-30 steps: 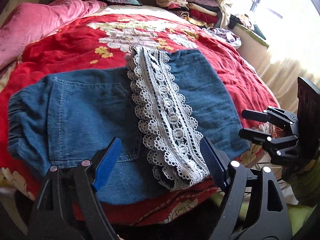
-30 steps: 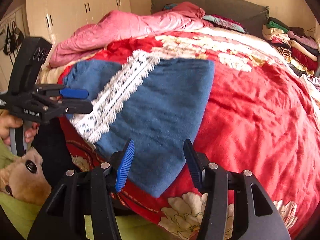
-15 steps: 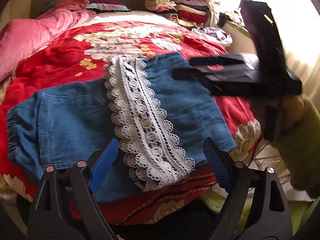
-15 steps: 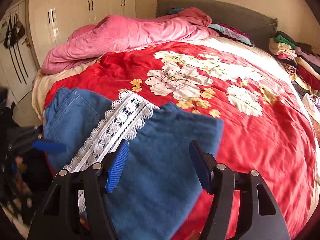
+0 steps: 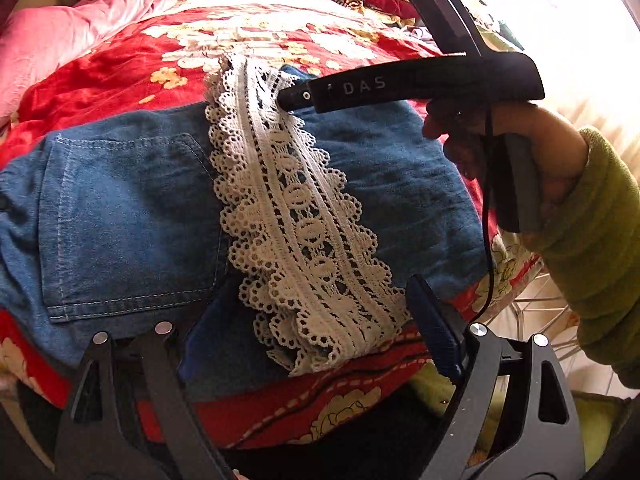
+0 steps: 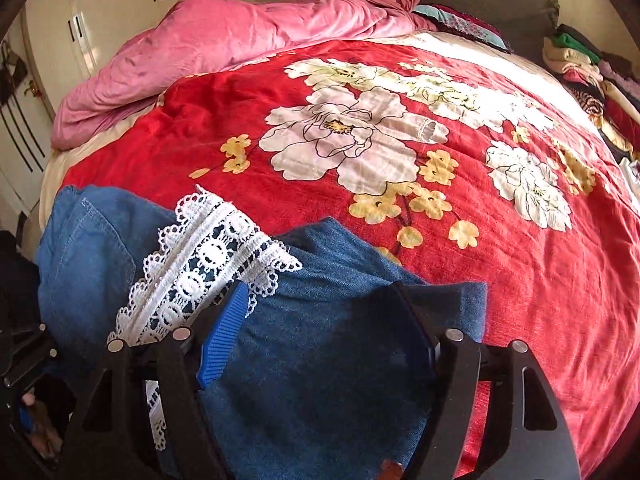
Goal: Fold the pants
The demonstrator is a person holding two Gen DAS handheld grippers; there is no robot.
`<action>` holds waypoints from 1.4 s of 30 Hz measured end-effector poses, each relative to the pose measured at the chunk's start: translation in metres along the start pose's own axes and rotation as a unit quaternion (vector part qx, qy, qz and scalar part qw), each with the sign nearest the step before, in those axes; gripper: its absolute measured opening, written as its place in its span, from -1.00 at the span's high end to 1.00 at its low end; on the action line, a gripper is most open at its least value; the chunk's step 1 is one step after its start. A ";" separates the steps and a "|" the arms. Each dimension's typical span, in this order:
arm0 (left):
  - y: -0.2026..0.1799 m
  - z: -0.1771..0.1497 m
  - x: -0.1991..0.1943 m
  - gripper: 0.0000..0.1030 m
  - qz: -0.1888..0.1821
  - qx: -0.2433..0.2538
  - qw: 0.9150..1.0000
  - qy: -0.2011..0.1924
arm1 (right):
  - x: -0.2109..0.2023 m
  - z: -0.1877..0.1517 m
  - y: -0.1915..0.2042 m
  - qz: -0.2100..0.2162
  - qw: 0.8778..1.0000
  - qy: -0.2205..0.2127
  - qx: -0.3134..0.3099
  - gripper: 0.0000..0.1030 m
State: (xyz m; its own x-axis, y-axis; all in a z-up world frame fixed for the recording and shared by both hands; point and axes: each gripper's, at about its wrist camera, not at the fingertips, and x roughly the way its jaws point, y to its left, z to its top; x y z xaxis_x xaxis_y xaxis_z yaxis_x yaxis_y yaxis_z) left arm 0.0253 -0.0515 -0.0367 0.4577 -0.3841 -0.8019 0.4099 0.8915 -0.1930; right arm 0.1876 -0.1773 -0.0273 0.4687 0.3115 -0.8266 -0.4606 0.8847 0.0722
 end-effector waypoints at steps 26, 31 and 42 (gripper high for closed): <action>0.055 0.001 -0.076 -0.81 0.063 -0.077 0.992 -0.081 | -0.088 0.043 0.069 0.039 0.992 -0.108 -0.058 -0.80; 0.071 -0.007 -0.083 -0.81 0.070 -0.096 0.989 -0.086 | -0.082 0.052 0.090 0.049 0.991 -0.101 -0.078 -0.80; 0.121 -0.033 -0.092 -0.81 0.074 -0.167 0.980 -0.077 | -0.053 0.064 0.137 0.070 0.988 -0.061 -0.125 -0.80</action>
State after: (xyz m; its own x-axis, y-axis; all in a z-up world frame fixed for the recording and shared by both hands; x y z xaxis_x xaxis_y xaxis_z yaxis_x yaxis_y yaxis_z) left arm 0.0066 0.0995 -0.0046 0.6173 -0.2542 -0.7445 0.0618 0.9591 -0.2762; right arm 0.1482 -0.0502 0.0618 0.4675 0.4775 -0.7439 -0.6916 0.7217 0.0285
